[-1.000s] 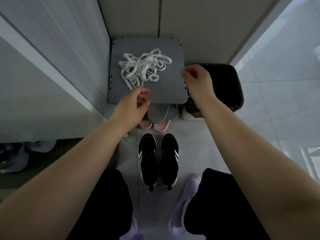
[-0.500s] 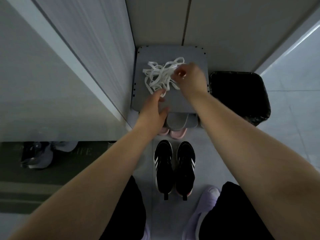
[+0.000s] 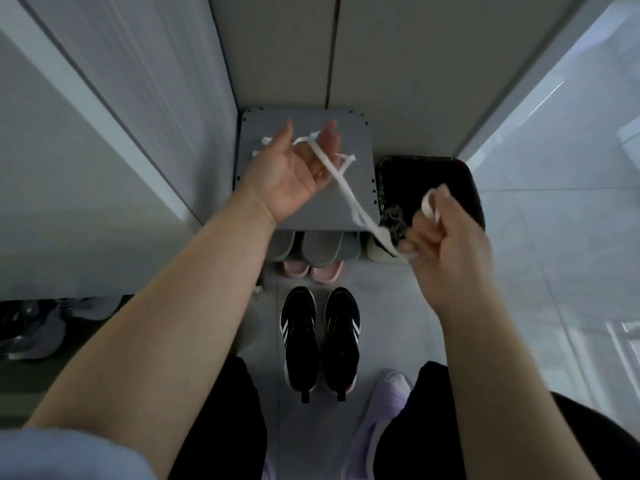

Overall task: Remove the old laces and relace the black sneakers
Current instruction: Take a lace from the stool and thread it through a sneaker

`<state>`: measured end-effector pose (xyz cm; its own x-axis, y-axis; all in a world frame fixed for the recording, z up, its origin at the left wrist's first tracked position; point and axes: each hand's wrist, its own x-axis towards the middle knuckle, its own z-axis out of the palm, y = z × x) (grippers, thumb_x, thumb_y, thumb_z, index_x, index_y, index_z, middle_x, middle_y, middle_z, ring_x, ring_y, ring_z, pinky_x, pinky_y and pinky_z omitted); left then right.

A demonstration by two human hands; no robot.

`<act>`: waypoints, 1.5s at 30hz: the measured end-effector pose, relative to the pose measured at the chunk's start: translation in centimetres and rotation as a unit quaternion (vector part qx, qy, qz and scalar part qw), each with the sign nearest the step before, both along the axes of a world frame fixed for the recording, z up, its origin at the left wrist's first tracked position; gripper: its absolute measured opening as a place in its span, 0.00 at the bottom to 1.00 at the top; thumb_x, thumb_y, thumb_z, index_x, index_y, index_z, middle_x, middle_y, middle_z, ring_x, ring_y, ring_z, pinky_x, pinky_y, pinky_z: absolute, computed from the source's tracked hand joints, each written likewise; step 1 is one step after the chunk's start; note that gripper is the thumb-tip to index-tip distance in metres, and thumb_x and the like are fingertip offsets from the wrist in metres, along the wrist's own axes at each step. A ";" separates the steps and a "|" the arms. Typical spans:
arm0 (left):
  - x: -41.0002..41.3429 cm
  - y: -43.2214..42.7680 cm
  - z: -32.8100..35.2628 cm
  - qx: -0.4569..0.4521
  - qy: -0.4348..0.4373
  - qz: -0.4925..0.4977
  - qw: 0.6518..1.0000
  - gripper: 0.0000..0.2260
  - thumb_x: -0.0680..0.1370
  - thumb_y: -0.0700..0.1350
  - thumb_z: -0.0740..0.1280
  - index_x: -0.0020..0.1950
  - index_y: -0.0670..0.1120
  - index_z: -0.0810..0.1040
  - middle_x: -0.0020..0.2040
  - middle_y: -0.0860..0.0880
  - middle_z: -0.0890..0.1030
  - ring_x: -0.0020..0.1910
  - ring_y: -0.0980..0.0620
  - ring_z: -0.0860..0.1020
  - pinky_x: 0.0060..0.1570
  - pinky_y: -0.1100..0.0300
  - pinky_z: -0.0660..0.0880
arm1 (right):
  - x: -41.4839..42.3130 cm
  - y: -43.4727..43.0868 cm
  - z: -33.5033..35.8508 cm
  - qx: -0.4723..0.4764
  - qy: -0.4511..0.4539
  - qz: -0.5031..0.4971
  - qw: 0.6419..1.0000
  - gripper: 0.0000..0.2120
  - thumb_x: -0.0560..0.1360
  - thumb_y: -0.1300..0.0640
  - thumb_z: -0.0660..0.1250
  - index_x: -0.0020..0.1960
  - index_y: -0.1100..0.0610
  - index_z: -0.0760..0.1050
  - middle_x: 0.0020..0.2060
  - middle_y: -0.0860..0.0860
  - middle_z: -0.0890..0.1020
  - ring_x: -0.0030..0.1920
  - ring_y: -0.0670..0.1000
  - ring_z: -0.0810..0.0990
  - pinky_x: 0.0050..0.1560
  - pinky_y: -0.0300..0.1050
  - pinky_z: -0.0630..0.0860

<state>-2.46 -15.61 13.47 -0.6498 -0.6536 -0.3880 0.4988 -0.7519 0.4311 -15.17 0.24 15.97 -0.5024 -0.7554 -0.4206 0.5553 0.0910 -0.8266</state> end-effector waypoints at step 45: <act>3.6 21.5 -20.7 -0.332 -0.324 -0.549 0.695 0.09 0.78 0.39 0.63 0.53 0.37 0.80 0.51 0.39 0.81 0.34 0.66 0.73 0.41 0.74 0.69 | 3.5 5.8 -27.3 0.435 -0.064 0.492 0.751 0.28 0.73 0.36 0.61 0.56 0.60 0.74 0.38 0.53 0.83 0.28 0.48 0.71 0.26 0.36 0.65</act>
